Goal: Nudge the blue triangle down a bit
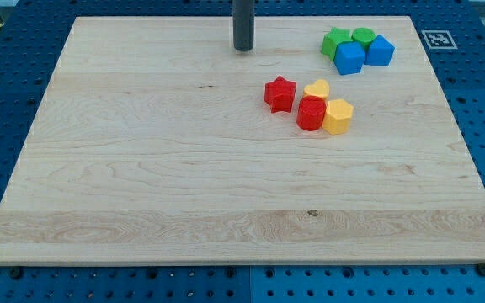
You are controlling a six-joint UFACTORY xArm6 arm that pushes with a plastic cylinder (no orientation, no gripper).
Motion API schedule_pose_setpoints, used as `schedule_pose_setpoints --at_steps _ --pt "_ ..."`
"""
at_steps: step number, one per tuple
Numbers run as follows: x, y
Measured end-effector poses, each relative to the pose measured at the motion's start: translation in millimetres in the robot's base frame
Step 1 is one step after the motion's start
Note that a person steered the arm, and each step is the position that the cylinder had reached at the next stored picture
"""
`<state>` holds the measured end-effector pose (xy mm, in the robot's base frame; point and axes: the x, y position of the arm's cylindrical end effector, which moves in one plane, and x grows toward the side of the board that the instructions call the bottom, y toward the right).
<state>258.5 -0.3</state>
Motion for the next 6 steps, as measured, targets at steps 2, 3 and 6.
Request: schedule_pose_setpoints --at_steps 2,3,6 --pt "-64.5 32.1" --pt "-65.3 94.7" --pt "-0.4 227.6"
